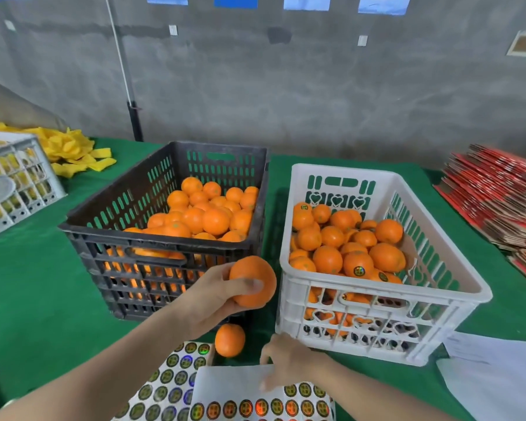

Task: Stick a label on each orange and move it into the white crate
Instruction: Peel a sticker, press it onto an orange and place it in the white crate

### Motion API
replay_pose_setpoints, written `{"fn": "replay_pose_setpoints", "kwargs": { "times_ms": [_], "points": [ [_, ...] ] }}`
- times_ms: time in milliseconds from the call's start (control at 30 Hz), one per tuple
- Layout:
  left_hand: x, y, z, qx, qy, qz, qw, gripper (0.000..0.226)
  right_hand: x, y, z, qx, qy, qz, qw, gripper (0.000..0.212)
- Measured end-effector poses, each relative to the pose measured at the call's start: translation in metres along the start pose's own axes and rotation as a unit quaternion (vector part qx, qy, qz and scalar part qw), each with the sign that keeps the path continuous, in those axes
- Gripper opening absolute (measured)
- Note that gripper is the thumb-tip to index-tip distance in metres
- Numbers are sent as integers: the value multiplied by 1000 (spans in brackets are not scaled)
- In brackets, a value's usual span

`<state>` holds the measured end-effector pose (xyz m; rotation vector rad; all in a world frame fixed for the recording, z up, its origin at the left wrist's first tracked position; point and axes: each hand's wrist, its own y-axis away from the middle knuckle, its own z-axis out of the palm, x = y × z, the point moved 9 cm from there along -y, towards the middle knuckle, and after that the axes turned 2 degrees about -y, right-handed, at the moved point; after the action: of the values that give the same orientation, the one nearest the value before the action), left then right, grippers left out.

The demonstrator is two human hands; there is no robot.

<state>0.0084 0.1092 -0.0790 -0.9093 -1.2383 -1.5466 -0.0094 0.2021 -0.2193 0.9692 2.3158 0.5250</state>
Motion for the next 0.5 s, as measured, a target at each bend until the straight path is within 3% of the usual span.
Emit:
{"fn": "replay_pose_setpoints", "kwargs": {
  "times_ms": [100, 233, 367, 433, 500],
  "points": [
    [-6, 1, -9, 1, -23, -9, 1000, 81, -1, -4, 2, 29, -30, 6, 999, 14],
    [-3, 2, -14, -25, -146, 5, 989, 74, -17, 18, -46, 96, -111, -23, 989, 10],
    [5, 8, 5, -135, -230, 4, 964, 74, -40, 60, -122, 205, -255, -104, 939, 21],
    [10, 8, 13, -166, -227, 11, 959, 76, -40, 76, -143, 245, -232, -116, 934, 16],
    [21, 6, 14, -169, -208, 22, 963, 71, -34, 89, -152, 257, -258, -115, 924, 36]
  ]
}}
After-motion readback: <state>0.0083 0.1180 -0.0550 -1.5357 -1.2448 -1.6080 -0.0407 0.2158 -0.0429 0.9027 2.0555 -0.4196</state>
